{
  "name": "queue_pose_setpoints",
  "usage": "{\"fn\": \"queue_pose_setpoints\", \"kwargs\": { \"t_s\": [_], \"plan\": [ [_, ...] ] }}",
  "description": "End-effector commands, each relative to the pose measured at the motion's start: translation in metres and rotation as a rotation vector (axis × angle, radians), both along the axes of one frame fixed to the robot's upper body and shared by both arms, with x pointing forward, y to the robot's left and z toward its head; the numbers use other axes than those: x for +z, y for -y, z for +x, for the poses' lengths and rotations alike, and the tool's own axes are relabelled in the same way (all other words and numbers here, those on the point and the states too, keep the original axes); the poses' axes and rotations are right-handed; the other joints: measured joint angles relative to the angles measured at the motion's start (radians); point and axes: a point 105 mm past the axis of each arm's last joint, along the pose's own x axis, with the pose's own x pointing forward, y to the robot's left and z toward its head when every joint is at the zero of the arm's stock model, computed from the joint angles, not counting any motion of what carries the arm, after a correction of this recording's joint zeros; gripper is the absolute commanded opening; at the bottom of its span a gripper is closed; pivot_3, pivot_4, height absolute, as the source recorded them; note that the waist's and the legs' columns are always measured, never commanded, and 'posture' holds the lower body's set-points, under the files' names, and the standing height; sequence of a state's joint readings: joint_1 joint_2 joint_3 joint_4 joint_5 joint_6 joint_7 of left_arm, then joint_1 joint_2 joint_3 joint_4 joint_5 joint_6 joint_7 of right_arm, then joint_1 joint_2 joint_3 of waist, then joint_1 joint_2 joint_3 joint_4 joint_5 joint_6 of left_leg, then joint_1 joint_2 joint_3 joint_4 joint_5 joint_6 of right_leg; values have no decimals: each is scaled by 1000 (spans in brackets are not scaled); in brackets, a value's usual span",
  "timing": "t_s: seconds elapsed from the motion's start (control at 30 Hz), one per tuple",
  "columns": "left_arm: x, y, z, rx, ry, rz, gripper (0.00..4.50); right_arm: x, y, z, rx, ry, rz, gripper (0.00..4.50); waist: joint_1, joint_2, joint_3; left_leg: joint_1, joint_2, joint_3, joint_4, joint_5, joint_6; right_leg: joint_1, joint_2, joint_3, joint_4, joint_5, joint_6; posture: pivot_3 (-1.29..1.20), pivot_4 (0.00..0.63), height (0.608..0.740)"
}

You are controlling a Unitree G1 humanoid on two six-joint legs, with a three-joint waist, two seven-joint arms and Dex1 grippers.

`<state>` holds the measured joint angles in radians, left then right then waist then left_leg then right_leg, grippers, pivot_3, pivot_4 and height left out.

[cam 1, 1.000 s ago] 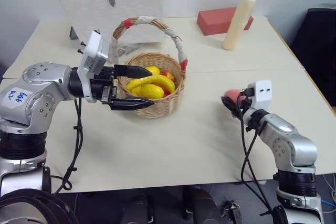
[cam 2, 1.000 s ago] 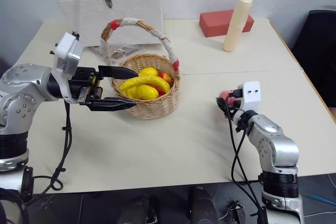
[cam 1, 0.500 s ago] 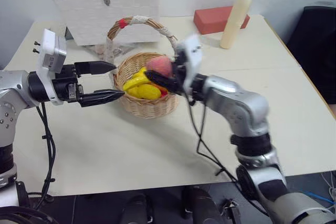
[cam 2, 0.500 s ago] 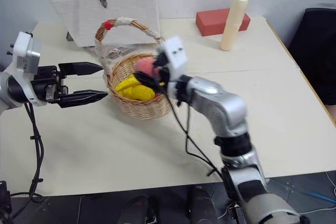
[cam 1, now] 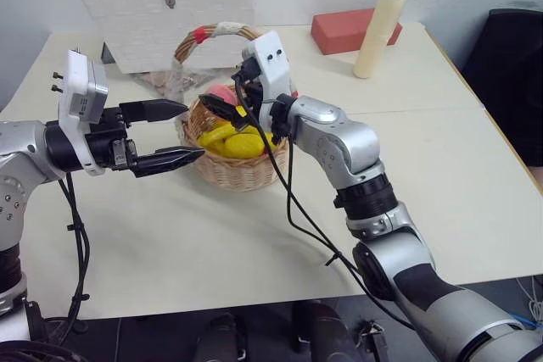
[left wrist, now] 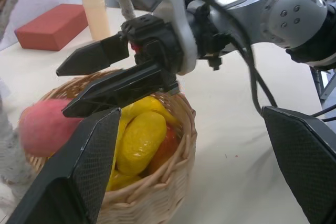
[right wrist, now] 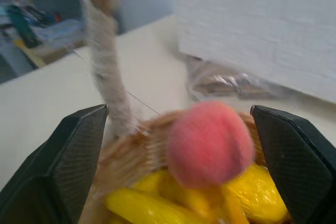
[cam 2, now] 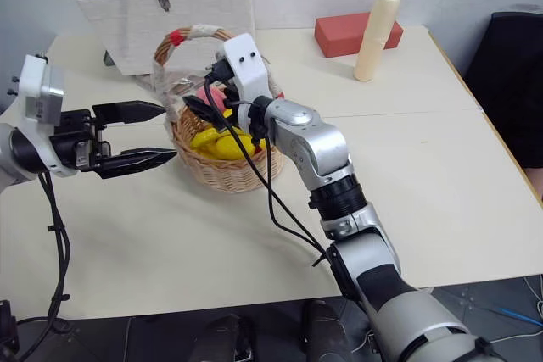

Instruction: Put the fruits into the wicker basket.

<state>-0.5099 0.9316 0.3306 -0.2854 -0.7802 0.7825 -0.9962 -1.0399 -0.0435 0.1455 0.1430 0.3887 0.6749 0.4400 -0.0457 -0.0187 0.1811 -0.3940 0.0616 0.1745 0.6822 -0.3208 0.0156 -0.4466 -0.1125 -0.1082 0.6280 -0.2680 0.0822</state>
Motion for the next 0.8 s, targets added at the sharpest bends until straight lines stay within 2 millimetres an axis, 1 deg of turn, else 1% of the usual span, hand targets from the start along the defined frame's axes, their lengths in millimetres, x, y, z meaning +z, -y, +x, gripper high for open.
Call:
{"fn": "queue_pose_setpoints", "kwargs": {
  "t_s": [0.03,0.13,0.2,0.23,0.27,0.37,0.43,0.47,0.5,0.57,0.8],
  "plan": [
    [8,7,-2,-43,42,0,4500,14,27,-32,98,33,49,4483,7,0,0,0,0,0,0,0,0,0,0,0,0,0,0,0,150,740],
    [9,11,2,-68,40,1,4500,6,57,-57,147,-10,43,4483,17,0,0,-1,0,0,0,-1,0,0,0,0,-1,0,0,0,150,740],
    [10,13,5,-84,40,1,4500,-2,79,-68,132,-34,23,4483,18,0,0,-1,0,0,0,-1,0,0,0,0,-1,0,0,0,150,740],
    [11,15,6,-91,40,1,4500,-5,92,-70,90,-31,10,4483,18,0,0,0,0,0,0,-1,0,0,0,0,-1,0,0,0,150,740],
    [11,16,8,-101,40,2,4500,-8,111,-66,4,-30,2,4483,18,0,0,0,0,0,0,-1,0,0,0,0,-1,0,0,0,150,740],
    [12,18,11,-116,40,7,4500,-10,151,-58,-191,-25,-8,4483,14,0,0,2,-1,1,0,-1,0,1,0,1,0,0,0,0,150,740],
    [12,18,12,-119,41,7,4500,-12,171,-57,-258,-43,-1,4483,12,0,0,3,-4,3,0,-1,0,1,1,1,-1,0,-1,0,150,740],
    [12,18,13,-122,41,6,4500,-13,177,-56,-279,-49,2,4483,13,0,0,3,-4,3,0,0,0,0,1,1,0,-1,-2,0,150,740],
    [12,18,13,-125,41,6,4500,-13,182,-56,-293,-58,9,4483,13,0,0,3,-4,3,0,0,-1,0,1,1,-1,-1,-2,0,150,740],
    [11,20,14,-131,41,7,4500,-13,180,-50,-306,-58,18,4483,12,0,0,4,-3,3,0,0,-1,0,2,2,0,-1,-3,0,150,740],
    [11,26,13,-154,56,4,4500,-14,139,-16,-316,-2,28,4483,12,0,0,5,-2,3,0,0,-3,0,2,2,0,-2,-4,0,150,740]
  ]
}}
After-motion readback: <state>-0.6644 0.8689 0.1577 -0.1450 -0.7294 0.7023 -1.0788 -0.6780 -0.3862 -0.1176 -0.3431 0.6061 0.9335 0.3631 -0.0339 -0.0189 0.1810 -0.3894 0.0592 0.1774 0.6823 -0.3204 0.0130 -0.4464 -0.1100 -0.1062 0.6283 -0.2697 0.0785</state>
